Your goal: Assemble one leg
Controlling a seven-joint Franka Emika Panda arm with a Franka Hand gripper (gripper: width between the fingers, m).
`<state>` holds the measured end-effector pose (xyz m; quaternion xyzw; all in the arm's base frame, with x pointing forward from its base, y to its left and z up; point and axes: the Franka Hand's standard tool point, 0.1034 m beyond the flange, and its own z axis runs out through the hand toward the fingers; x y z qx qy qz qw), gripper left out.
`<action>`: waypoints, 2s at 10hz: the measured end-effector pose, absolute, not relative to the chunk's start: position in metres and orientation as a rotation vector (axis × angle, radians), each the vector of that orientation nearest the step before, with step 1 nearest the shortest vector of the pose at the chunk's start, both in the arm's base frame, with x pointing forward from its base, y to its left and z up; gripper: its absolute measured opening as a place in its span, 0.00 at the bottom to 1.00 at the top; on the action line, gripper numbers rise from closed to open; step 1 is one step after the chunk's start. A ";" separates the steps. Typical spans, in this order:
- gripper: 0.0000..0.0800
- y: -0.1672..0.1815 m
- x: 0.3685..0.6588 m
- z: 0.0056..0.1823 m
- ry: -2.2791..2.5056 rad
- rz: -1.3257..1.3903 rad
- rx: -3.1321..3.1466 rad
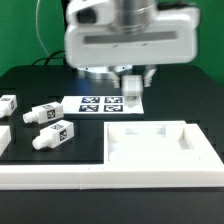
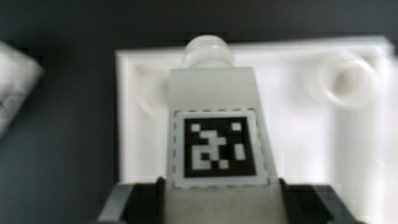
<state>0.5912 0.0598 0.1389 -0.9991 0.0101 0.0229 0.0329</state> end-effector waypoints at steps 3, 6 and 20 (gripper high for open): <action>0.36 0.068 0.590 0.136 0.010 -0.296 -3.072; 0.36 0.069 0.596 0.135 0.005 -0.650 -3.026; 0.36 0.111 0.633 0.090 -0.107 -0.806 -2.979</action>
Offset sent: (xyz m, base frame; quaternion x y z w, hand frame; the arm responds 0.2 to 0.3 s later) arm 0.0000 0.0000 0.0000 0.0000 0.1938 0.0000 0.9810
